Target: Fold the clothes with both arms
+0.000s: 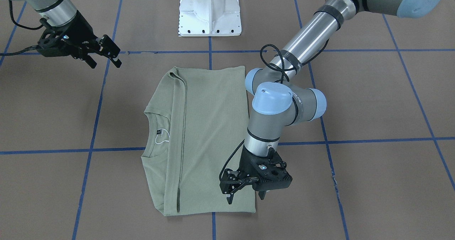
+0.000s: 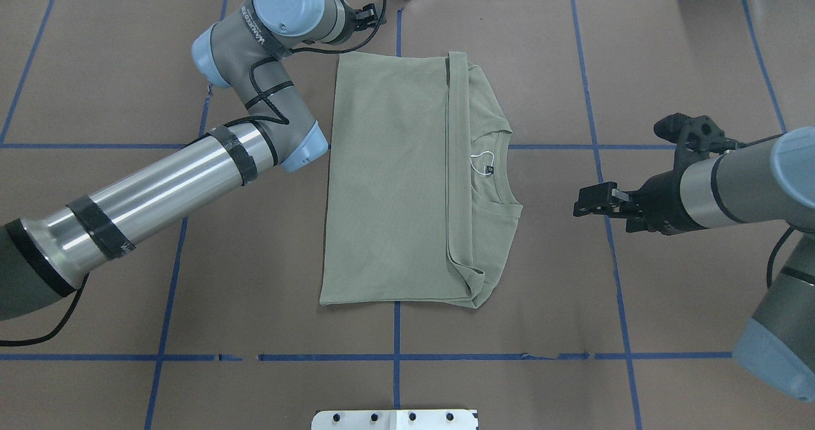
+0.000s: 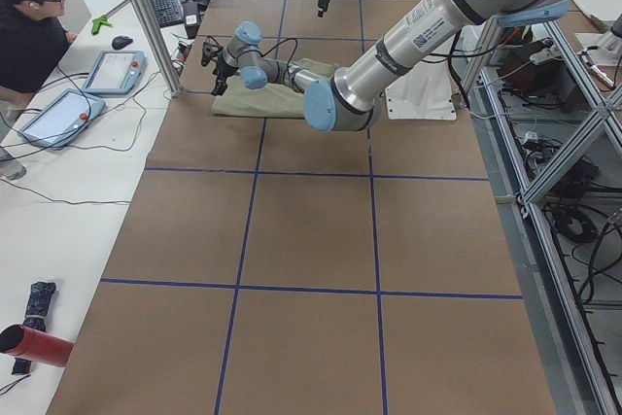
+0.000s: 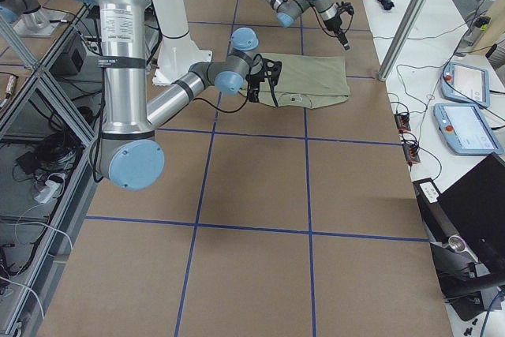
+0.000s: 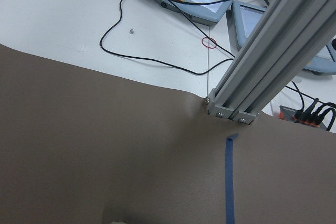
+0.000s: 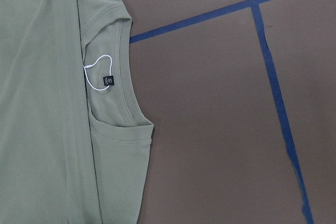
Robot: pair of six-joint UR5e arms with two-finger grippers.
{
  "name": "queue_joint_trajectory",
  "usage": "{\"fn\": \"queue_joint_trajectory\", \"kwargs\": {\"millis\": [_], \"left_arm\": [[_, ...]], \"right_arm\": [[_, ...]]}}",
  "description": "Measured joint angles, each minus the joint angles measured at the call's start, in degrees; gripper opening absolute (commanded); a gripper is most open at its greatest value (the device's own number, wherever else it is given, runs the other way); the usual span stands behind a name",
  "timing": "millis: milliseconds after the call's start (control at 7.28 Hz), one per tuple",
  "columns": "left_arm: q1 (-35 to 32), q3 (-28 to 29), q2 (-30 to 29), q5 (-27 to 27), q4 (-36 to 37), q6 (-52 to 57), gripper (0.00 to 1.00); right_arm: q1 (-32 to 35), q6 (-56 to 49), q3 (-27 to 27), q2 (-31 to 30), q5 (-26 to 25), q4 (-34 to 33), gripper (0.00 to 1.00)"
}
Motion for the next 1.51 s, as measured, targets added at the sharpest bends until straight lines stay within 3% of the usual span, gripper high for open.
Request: {"fn": "queue_joint_trajectory", "kwargs": {"millis": [275,549,687,961,1236,1511], "left_arm": [[-1.16,-11.71,8.03,-6.02,4.46,2.98,1.00],[-1.42,-25.44,19.30,-9.21,6.37,4.08,1.00],[-1.45,-32.08,23.27,-10.32,9.67,5.72,1.00],[-1.39,-44.37,27.62,-11.52,19.83,8.88,1.00],[-1.29,-48.96,28.65,-11.70,23.93,9.41,1.00],[-1.14,-49.60,28.82,-11.73,24.50,9.45,1.00]], "right_arm": [[-3.69,-4.39,-2.14,8.03,-4.29,-9.80,1.00],[-6.91,-10.51,-9.44,22.57,-7.35,-21.11,1.00],[-8.26,-13.41,-13.23,27.08,-7.79,-23.16,1.00],[-12.23,-18.45,-18.71,30.36,-10.36,-24.13,1.00],[-14.61,-19.65,-23.54,33.11,-11.73,-24.24,1.00],[-15.09,-19.94,-25.44,33.42,-11.52,-24.29,1.00]]}}
